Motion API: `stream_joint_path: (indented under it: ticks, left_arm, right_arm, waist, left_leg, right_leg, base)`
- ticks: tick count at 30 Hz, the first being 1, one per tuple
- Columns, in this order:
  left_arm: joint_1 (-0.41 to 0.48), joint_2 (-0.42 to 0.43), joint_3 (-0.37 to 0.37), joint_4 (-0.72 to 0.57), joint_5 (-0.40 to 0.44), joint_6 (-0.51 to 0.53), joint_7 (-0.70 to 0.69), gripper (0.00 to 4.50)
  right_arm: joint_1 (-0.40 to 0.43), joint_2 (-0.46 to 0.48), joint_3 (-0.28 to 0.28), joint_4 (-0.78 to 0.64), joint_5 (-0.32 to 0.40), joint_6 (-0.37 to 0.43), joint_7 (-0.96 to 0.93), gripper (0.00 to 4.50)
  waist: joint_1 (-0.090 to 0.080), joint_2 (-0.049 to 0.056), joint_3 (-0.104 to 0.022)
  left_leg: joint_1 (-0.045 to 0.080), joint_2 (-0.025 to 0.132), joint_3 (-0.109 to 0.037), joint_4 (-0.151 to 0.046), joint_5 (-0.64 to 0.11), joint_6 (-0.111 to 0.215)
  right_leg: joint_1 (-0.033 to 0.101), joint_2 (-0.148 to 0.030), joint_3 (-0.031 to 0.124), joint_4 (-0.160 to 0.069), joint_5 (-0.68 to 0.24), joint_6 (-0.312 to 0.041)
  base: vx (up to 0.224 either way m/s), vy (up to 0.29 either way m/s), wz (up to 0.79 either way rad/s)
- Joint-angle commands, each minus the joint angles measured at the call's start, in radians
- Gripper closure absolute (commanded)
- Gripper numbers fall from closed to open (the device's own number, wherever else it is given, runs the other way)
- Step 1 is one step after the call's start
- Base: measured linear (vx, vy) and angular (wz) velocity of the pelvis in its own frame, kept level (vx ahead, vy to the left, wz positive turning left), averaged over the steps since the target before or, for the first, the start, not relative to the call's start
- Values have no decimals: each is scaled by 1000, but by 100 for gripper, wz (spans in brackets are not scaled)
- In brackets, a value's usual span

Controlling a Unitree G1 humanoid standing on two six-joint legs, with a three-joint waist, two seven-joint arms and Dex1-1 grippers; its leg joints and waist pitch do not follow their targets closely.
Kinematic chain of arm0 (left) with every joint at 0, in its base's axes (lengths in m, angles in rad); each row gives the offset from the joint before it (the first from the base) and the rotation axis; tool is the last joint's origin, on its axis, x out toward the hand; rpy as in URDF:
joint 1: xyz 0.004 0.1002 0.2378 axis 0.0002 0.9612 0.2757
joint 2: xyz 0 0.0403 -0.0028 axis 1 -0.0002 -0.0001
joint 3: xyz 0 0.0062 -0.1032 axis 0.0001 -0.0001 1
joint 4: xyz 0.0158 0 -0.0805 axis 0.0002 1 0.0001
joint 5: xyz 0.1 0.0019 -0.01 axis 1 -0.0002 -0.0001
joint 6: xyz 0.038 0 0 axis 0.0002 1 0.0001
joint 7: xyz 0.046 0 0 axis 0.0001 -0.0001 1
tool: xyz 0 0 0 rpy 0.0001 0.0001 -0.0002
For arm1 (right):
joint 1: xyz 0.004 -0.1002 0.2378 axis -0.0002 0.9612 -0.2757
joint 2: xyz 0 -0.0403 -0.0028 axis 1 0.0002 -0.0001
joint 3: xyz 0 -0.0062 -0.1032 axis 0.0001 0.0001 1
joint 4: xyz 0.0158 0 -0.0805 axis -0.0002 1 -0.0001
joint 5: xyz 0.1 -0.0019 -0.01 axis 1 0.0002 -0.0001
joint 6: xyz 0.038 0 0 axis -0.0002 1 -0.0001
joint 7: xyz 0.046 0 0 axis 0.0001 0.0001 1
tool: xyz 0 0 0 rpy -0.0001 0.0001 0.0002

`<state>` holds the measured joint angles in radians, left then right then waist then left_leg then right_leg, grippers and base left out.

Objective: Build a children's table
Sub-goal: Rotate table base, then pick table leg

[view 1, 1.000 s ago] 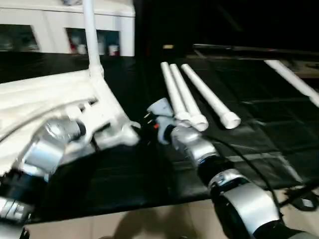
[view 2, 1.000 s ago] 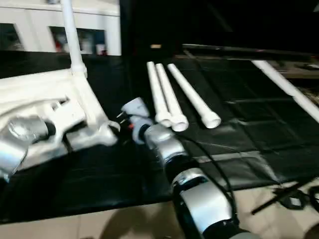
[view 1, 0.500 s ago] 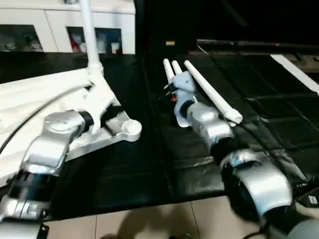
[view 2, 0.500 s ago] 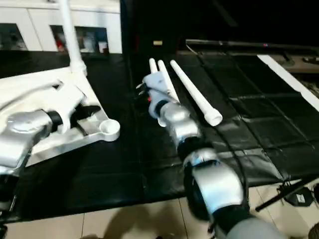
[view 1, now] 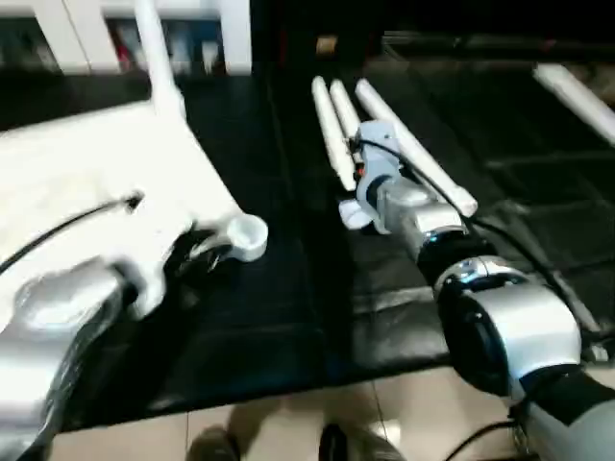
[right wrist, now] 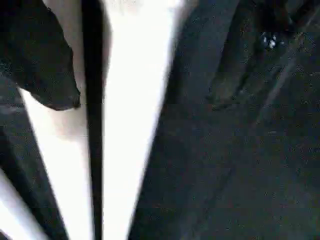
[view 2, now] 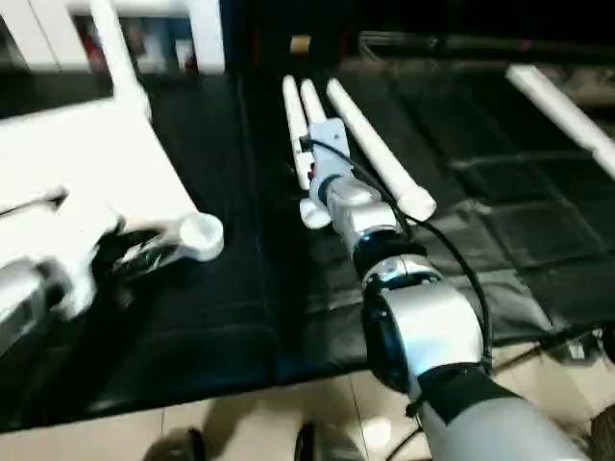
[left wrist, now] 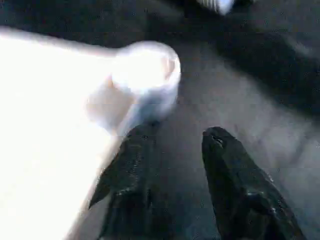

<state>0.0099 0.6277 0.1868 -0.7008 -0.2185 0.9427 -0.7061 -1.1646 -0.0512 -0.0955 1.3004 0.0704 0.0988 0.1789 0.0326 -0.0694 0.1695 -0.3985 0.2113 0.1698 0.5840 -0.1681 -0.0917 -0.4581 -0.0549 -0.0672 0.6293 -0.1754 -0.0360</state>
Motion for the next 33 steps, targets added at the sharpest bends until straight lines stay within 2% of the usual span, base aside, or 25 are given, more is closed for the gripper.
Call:
stream_joint_path:
  ticks: [1, 4, 6, 7, 8, 9, 10, 12, 13, 18, 19, 21, 24, 26, 27, 28, 33]
  left_arm:
    - [7, 11, 53, -70, -3, 50, -8, 240]
    - [1, 9, 73, -85, -3, 76, -3, 218]
    - [-2, 10, 81, -97, -11, 94, 8, 199]
    - [-1, 11, 85, -110, -19, 108, 16, 199]
    - [2, 12, 87, -121, -26, 117, 21, 185]
    - [2, 12, 87, -121, -26, 117, 21, 185]
    - [3, 13, 86, -128, -31, 123, 24, 164]
    - [8, 20, 87, -141, -50, 134, 28, 157]
    - [12, 28, 85, -150, -62, 141, 30, 147]
    - [22, 48, 76, -170, -76, 172, 1, 112]
    - [28, 61, 63, -178, -82, 175, -14, 107]
    - [26, 65, 61, -186, -95, 190, -15, 71]
    - [24, 79, 61, -195, -121, 205, -20, 66]
    - [28, 98, 59, -203, -147, 216, -32, 28]
    - [30, 105, 59, -207, -158, 218, -40, 26]
    - [32, 107, 60, -210, -165, 219, -44, 27]
    - [31, 118, 52, -210, -165, 216, -53, 0]
  right_arm:
    - [0, 18, -4, 19, -7, -7, 25, 0]
    - [-7, 24, -4, 17, -7, -16, 60, 0]
    - [-11, 25, 0, 18, -13, -22, 61, 0]
    - [-13, 24, 0, 19, -16, -23, 63, 0]
    - [-15, 24, 0, 21, -17, -21, 67, 0]
    - [-15, 24, 0, 21, -17, -21, 67, 0]
    - [-18, 21, 1, 22, -19, -19, 71, 0]
    - [-28, 14, -15, 28, -6, 11, 68, 0]
    - [-43, 4, -41, 33, 17, 62, 63, 0]
    - [-69, -20, -74, 49, 42, 169, 55, 0]
    - [-73, -31, -69, 56, 35, 220, 55, 0]
    - [-75, -38, -66, 60, 32, 243, 66, 0]
    - [-81, -46, -65, 65, 33, 300, 100, 0]
    - [-86, -51, -66, 66, 26, 345, 124, 0]
    - [-88, -52, -68, 66, 25, 359, 129, 0]
    - [-89, -53, -70, 65, 23, 367, 130, 30]
    - [-87, -60, -60, 63, 12, 388, 143, 55]
  waist:
    - [3, 29, -43]
    - [2, 22, -21]
    - [3, 22, -15]
    - [5, 25, -16]
    - [5, 23, -15]
    - [5, 23, -15]
    - [4, 20, -17]
    - [3, 19, -17]
    - [1, 13, -19]
    - [0, 13, -18]
    - [-1, 14, -18]
    - [0, 13, -17]
    - [0, 12, -19]
    - [-1, 11, -20]
    - [0, 12, -21]
    - [0, 11, -21]
    - [0, 10, -27]
  left_leg:
    - [18, 13, 6, -67, -138, 57]
    - [23, 15, 2, -75, -222, 20]
    - [26, 16, -1, -78, -238, 1]
    - [29, 16, 0, -76, -225, -6]
    - [28, 15, 1, -75, -198, -7]
    - [28, 15, 1, -75, -198, -7]
    - [26, 13, 2, -73, -157, -2]
    - [25, 12, 4, -72, -125, 10]
    - [25, 10, 5, -71, -113, 16]
    - [26, 10, 8, -69, -96, 24]
    - [26, 10, 7, -70, -99, 21]
    - [27, 10, 8, -70, -112, 15]
    - [27, 10, 8, -69, -118, 7]
    - [26, 9, 7, -69, -118, 4]
    - [27, 9, 6, -69, -118, 3]
    - [27, 10, 7, -69, -112, 3]
    - [27, 10, 8, -66, -89, 4]
  right_leg:
    - [64, -58, 54, -56, -24, -239]
    - [60, -65, 55, -70, -176, -207]
    - [60, -70, 57, -72, -220, -192]
    - [59, -71, 59, -71, -205, -193]
    - [60, -68, 59, -67, -166, -200]
    - [60, -68, 59, -67, -166, -200]
    - [65, -68, 60, -60, -110, -212]
    - [68, -67, 60, -57, -69, -221]
    - [72, -66, 61, -54, -59, -226]
    - [71, -65, 61, -55, -52, -230]
    - [71, -65, 60, -55, -62, -229]
    - [70, -67, 60, -58, -80, -227]
    - [71, -67, 61, -58, -88, -225]
    - [72, -67, 61, -58, -92, -223]
    - [72, -67, 61, -57, -91, -224]
    - [72, -67, 61, -56, -86, -225]
    - [74, -67, 62, -53, -62, -229]
  base:
    - [0, 0, 0]
    - [0, 0, 0]
    - [0, 0, 0]
    - [0, 0, 0]
    - [0, 0, 0]
    - [0, 0, 0]
    - [0, 0, 0]
    - [0, 0, 0]
    - [0, 0, 0]
    - [0, 0, 0]
    - [0, 0, 0]
    - [0, 0, 0]
    - [0, 0, 0]
    - [0, 0, 0]
    - [0, 0, 0]
    - [0, 0, 0]
    - [0, 0, 0]
